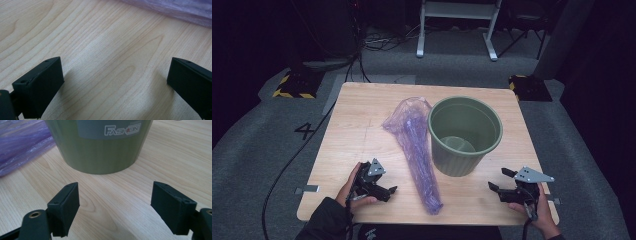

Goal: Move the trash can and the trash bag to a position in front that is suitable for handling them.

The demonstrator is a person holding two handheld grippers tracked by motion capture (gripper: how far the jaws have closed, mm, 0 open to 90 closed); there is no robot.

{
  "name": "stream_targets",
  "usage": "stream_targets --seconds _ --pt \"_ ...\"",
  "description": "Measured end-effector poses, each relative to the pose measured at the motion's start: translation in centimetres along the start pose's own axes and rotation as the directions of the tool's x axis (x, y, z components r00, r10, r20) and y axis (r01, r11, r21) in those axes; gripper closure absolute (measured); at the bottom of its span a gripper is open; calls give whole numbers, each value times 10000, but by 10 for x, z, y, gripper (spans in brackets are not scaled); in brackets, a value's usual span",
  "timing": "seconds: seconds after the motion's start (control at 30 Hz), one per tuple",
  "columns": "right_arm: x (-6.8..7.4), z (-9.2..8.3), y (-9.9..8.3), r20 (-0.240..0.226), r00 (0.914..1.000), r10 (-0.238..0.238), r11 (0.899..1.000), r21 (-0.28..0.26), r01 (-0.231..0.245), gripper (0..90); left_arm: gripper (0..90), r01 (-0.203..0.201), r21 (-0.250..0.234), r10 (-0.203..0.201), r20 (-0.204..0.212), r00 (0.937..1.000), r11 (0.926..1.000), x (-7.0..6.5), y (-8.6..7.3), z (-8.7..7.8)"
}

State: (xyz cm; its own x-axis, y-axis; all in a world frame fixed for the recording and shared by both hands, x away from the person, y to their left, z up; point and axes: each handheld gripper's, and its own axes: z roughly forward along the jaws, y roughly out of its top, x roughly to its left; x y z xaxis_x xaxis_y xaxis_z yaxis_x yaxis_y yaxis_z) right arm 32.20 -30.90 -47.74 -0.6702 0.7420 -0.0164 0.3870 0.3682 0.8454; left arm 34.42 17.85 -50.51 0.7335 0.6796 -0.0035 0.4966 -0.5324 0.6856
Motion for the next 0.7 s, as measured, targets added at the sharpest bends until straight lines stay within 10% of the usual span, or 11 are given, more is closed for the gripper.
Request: stream_targets --seconds 0.7 --pt "20 31 27 -24 9998 -204 9981 -589 202 183 0 -137 19 137 133 9998 9999 2 1 1"
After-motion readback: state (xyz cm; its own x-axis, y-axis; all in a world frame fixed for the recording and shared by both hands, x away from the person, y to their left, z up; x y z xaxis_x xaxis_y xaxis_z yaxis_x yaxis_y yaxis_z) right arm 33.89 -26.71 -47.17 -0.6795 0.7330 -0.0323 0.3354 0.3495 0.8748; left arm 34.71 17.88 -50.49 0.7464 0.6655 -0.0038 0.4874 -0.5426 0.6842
